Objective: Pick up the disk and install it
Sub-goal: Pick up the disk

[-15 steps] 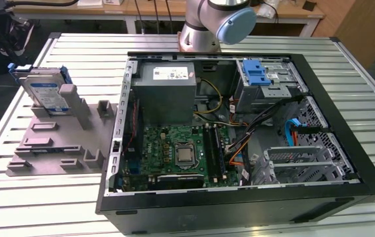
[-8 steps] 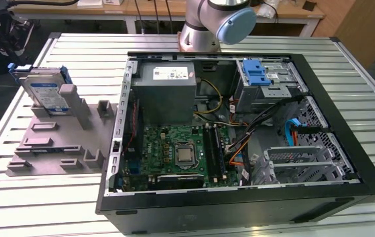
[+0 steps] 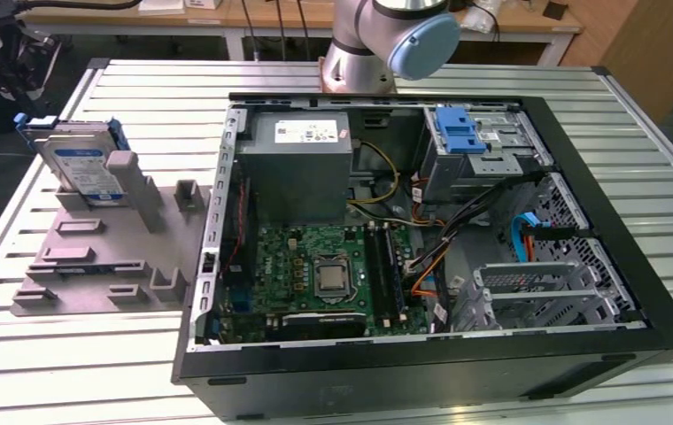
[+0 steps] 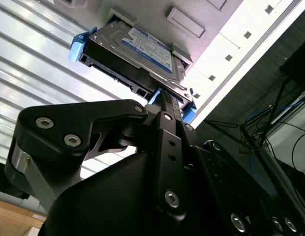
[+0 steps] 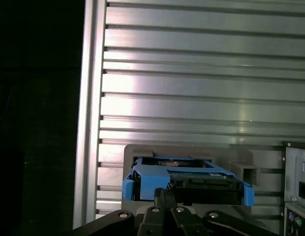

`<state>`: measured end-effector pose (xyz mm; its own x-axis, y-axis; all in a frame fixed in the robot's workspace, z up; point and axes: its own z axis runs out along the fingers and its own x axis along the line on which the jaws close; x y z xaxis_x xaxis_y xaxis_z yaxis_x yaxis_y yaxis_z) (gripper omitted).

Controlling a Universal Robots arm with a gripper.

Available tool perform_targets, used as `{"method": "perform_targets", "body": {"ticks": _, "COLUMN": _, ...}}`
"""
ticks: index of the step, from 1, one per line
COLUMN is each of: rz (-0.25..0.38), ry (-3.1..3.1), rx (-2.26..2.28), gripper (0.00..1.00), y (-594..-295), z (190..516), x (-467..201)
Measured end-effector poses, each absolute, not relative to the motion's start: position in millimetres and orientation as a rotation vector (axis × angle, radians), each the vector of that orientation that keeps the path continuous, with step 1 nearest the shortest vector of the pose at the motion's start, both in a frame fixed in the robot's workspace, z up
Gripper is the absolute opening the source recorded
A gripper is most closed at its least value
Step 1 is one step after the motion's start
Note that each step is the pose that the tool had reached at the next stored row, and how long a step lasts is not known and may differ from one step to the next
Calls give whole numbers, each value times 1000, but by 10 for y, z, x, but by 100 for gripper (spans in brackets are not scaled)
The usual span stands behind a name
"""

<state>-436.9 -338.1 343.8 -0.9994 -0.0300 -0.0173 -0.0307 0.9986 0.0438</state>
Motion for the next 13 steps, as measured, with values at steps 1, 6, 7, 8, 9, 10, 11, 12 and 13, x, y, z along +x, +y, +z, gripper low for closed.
{"method": "perform_targets", "body": {"ticks": 1, "rz": 69, "ry": 3124, "rx": -55, "gripper": 11, "y": -3381, "z": 3438, "x": -4369}}
{"method": "perform_targets", "body": {"ticks": 6, "rz": 69, "ry": 3123, "rx": -95, "gripper": 11, "y": -3381, "z": 3439, "x": -4369}}
{"method": "perform_targets", "body": {"ticks": 7, "rz": 69, "ry": 3123, "rx": -102, "gripper": 11, "y": -3381, "z": 3439, "x": -4369}}
{"method": "perform_targets", "body": {"ticks": 8, "rz": 69, "ry": 3123, "rx": -108, "gripper": 11, "y": -3381, "z": 3438, "x": -4369}}
{"method": "perform_targets", "body": {"ticks": 9, "rz": 69, "ry": 3123, "rx": -114, "gripper": 11, "y": -3381, "z": 3439, "x": -4369}}
{"method": "perform_targets", "body": {"ticks": 10, "rz": 69, "ry": 3123, "rx": -120, "gripper": 11, "y": -3381, "z": 3439, "x": -4369}}
{"method": "perform_targets", "body": {"ticks": 11, "rz": 70, "ry": 3123, "rx": -127, "gripper": 11, "y": -3381, "z": 3439, "x": -4369}}
{"method": "perform_targets", "body": {"ticks": 12, "rz": 70, "ry": 3123, "rx": -133, "gripper": 11, "y": -3381, "z": 3438, "x": -4369}}
{"method": "perform_targets", "body": {"ticks": 13, "rz": 70, "ry": 3122, "rx": -139, "gripper": 11, "y": -3381, "z": 3439, "x": -4369}}
